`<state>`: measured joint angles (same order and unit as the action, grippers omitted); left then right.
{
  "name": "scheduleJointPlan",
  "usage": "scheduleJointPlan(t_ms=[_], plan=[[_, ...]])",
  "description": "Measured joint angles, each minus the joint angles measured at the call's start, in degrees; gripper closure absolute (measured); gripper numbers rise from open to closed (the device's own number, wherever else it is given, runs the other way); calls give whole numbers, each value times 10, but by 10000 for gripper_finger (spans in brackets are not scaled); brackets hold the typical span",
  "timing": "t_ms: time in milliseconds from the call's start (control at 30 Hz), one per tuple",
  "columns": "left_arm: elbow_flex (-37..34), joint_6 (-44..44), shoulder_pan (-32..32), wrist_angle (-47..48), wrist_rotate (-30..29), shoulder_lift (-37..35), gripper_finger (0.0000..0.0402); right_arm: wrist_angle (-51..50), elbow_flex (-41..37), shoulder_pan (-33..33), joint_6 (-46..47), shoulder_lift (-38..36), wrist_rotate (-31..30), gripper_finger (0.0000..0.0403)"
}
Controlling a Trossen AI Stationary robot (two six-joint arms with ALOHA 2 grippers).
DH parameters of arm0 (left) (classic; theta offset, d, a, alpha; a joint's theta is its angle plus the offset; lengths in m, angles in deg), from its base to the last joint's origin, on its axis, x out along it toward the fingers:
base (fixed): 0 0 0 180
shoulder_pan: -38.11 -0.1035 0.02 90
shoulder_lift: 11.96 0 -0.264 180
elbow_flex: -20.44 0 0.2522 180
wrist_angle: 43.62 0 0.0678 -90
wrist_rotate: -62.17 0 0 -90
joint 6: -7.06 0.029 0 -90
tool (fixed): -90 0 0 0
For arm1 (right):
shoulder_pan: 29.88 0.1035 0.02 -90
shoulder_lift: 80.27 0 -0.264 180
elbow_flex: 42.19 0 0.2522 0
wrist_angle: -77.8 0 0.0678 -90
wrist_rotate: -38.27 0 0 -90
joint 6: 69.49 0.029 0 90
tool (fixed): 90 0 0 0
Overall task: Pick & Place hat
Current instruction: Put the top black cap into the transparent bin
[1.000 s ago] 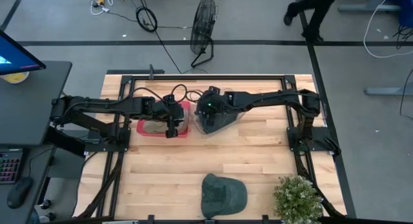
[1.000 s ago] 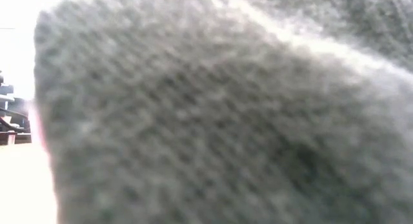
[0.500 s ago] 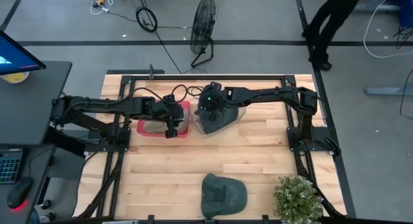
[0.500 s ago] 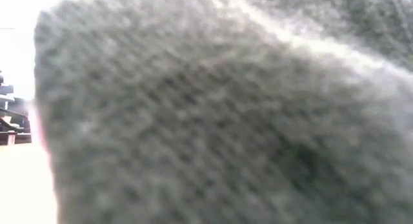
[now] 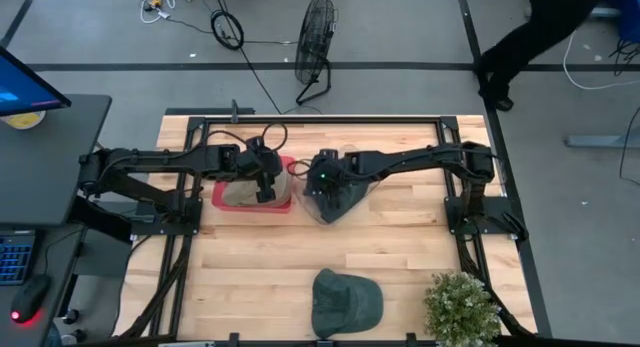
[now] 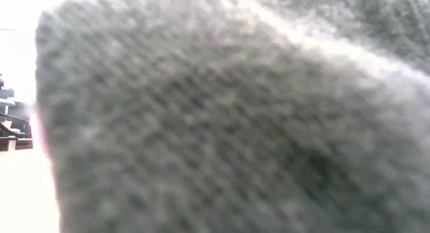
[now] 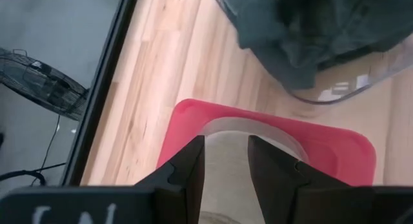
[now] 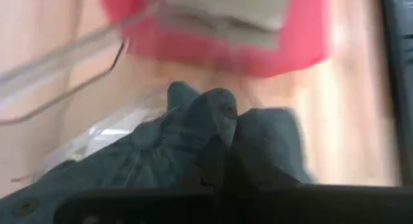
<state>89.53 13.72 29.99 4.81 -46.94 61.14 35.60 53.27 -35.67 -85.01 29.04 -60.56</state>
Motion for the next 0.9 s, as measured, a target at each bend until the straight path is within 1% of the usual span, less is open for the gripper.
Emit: scheduleJointPlan(t_ms=[167, 333, 433, 533, 600, 667, 767, 900], plan=[[0, 0, -1, -1, 1, 0, 280, 31, -46, -3, -14, 9, 9, 395], [0, 0, -1, -4, 1, 0, 280, 101, -95, -26, -25, 12, 9, 395], [0, 0, -1, -4, 1, 0, 280, 152, -117, -46, -24, 12, -7, 395], [0, 0, -1, -4, 1, 0, 280, 165, -121, -69, -23, 12, -17, 389], [0, 0, -1, -4, 1, 0, 280, 173, -121, -82, -21, 12, -18, 374], [0, 0, -1, -4, 1, 0, 280, 183, -121, -92, -20, 12, -18, 352], [0, 0, -1, -4, 1, 0, 280, 183, -121, -100, -7, 10, -17, 310], [0, 0, -1, -4, 1, 0, 280, 152, -121, -95, 2, -11, -18, 253]])
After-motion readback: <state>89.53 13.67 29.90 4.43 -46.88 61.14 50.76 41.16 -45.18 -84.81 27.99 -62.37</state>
